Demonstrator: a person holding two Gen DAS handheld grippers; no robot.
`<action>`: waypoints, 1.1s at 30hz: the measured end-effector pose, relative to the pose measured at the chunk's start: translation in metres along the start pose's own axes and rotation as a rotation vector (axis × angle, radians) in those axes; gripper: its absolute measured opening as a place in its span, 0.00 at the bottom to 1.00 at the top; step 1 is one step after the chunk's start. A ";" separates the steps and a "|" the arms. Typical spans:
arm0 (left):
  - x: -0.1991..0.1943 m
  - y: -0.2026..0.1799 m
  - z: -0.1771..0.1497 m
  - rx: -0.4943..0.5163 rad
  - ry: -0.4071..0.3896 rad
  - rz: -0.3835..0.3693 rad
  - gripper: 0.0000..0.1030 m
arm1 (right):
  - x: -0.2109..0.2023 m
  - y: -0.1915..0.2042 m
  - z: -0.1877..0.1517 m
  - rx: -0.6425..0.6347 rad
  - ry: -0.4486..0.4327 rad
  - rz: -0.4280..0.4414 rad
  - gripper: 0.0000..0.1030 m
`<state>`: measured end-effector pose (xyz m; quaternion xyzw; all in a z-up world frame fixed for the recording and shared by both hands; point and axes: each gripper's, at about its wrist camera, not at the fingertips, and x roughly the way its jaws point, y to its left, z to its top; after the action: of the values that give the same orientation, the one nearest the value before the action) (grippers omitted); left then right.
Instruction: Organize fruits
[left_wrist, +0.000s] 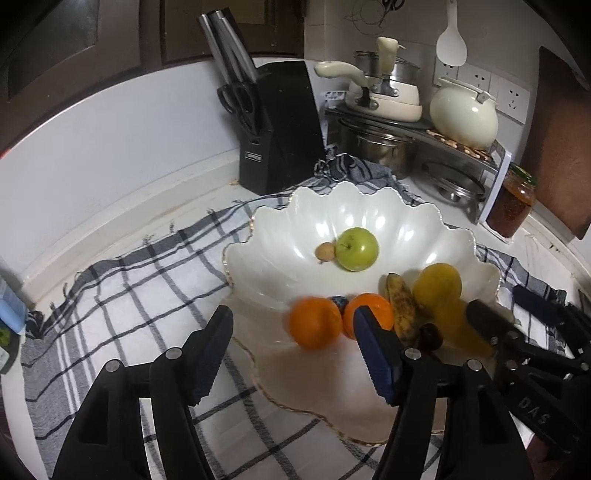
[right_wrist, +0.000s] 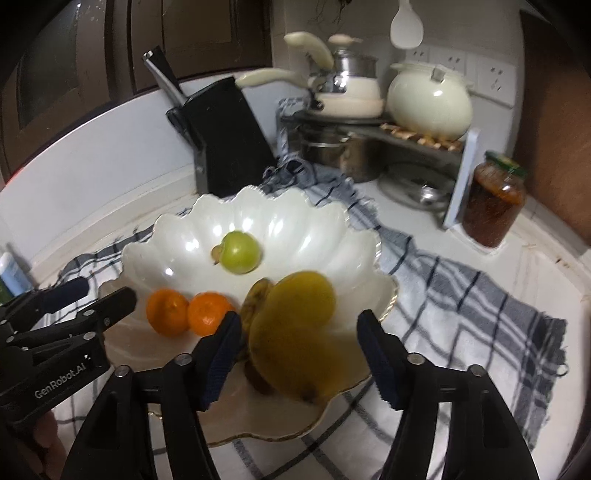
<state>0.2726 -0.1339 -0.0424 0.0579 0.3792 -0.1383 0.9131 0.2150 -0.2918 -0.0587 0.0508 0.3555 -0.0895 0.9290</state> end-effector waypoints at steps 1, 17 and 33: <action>-0.001 0.001 -0.001 -0.002 0.000 0.002 0.66 | -0.003 0.000 0.001 -0.002 -0.009 -0.006 0.76; -0.058 0.013 -0.015 -0.029 -0.054 0.058 0.90 | -0.055 0.004 -0.007 0.026 -0.076 -0.052 0.92; -0.138 0.030 -0.061 -0.061 -0.104 0.096 0.93 | -0.129 0.024 -0.040 0.029 -0.143 -0.043 0.94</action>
<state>0.1468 -0.0638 0.0122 0.0412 0.3322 -0.0855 0.9384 0.0994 -0.2455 -0.0013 0.0498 0.2878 -0.1181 0.9491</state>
